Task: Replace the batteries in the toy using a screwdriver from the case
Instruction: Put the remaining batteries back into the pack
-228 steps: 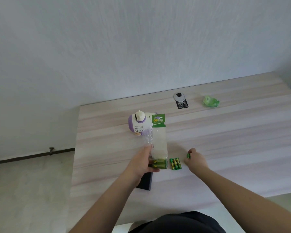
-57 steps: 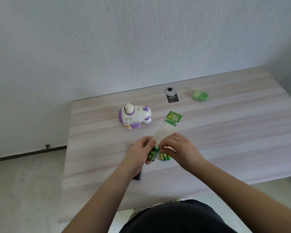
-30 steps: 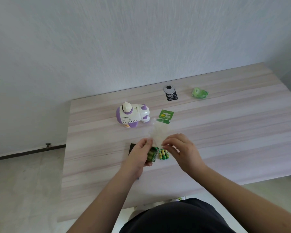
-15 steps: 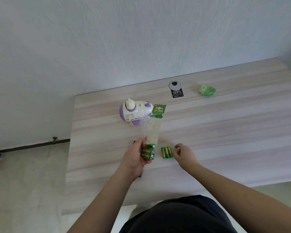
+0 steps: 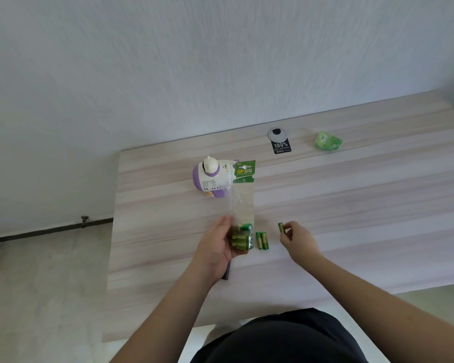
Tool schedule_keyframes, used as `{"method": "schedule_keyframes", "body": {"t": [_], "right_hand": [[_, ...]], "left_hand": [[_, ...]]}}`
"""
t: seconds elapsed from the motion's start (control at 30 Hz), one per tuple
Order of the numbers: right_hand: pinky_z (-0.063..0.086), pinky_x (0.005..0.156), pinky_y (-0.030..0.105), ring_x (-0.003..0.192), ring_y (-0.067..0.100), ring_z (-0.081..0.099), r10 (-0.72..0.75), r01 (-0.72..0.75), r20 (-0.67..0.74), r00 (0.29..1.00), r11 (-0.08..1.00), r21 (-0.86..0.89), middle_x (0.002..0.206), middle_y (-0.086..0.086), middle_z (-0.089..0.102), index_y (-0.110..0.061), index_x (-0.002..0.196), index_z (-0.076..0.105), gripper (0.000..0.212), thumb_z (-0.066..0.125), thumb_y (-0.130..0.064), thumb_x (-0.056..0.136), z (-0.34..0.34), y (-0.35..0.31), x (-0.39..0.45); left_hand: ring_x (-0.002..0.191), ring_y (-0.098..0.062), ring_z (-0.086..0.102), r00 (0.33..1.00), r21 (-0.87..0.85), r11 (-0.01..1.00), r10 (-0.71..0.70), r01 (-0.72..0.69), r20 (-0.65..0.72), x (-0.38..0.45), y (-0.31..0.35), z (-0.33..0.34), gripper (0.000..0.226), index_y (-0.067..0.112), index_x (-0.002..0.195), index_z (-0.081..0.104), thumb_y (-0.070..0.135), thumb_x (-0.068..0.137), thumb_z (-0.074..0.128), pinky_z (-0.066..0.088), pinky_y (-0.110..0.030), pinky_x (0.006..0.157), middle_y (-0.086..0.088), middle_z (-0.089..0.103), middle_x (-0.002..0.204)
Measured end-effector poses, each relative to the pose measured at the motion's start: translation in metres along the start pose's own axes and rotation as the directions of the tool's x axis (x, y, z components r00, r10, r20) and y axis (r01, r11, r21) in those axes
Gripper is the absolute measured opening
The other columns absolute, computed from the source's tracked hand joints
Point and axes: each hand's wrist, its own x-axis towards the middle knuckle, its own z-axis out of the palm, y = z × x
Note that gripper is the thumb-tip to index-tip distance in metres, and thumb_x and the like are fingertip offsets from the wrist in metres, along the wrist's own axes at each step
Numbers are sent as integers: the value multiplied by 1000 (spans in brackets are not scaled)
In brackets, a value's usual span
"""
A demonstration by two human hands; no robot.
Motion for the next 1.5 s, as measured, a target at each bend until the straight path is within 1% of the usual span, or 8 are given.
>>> {"method": "schedule_keyframes", "body": {"t": [0.1, 0.17, 0.33, 0.57, 0.97, 1.23, 1.4, 1.5], "right_hand": [[50, 71, 37, 78, 17, 60, -97, 109, -59, 993, 959, 260, 86, -3, 63, -27, 124, 54, 31, 54, -23, 93, -27, -22, -24], [50, 70, 29, 74, 11, 60, -193, 221, -110, 975, 893, 392, 82, -7, 65, -39, 111, 56, 28, 61, -21, 90, -45, -45, -47], [45, 59, 11, 63, 2, 57, -316, 388, -238, 919, 837, 387, 76, -9, 67, -29, 99, 55, 27, 73, -19, 82, -65, -101, -91], [44, 57, 11, 72, -5, 60, -298, 377, -317, 900, 898, 225, 81, -17, 64, -25, 95, 52, 25, 73, -25, 83, -52, -118, -91], [37, 56, 10, 71, -4, 55, -429, 443, -289, 856, 896, -15, 71, -19, 55, -26, 92, 60, 15, 71, -28, 83, -41, -111, -94], [41, 57, 10, 67, -1, 56, -333, 384, -257, 907, 905, 184, 81, -16, 65, -34, 99, 65, 12, 64, -26, 91, -53, -107, -91], [48, 69, 12, 78, -2, 64, -309, 358, -187, 933, 857, 371, 95, -18, 71, -28, 117, 60, 26, 57, -14, 95, -69, -105, -86], [49, 69, 16, 74, -1, 65, -263, 320, -195, 945, 871, 373, 88, -16, 72, -33, 101, 53, 19, 66, -25, 90, -69, -105, -86]], "left_hand": [[64, -17, 65, 1000, 11, 1000, 17, -17, 24, -1, 3, -3, 21, 14, 101, 61, 25, 101, 44, 52, -29, 50, -5, 71, 82], [64, -17, 67, 999, 32, 999, 29, -31, 44, -2, 4, -5, 20, 12, 103, 60, 24, 102, 43, 53, -30, 51, -4, 73, 80], [75, -20, 70, 996, 105, 993, 38, -46, 81, -1, 6, -8, 24, 10, 114, 59, 24, 103, 43, 55, -34, 56, -9, 72, 93], [79, -22, 70, 988, 143, 985, 74, -94, 135, -2, 12, -8, 26, 8, 115, 57, 26, 102, 43, 58, -37, 61, -11, 71, 96], [75, -22, 70, 985, 175, 973, 131, -149, 108, -4, 9, -8, 26, 5, 113, 56, 25, 101, 45, 57, -35, 57, -11, 69, 93], [77, -22, 72, 982, 165, 973, 145, -164, 118, -4, 6, -5, 28, 7, 114, 55, 28, 102, 43, 57, -35, 59, -9, 72, 93], [78, -24, 71, 987, 161, 977, 121, -137, 107, -5, 2, -5, 29, 5, 117, 55, 27, 102, 42, 57, -36, 59, -13, 71, 96], [84, -28, 70, 988, 169, 977, 114, -130, 103, -5, -1, -4, 28, 7, 115, 57, 28, 102, 43, 57, -36, 60, -17, 71, 102]]}}
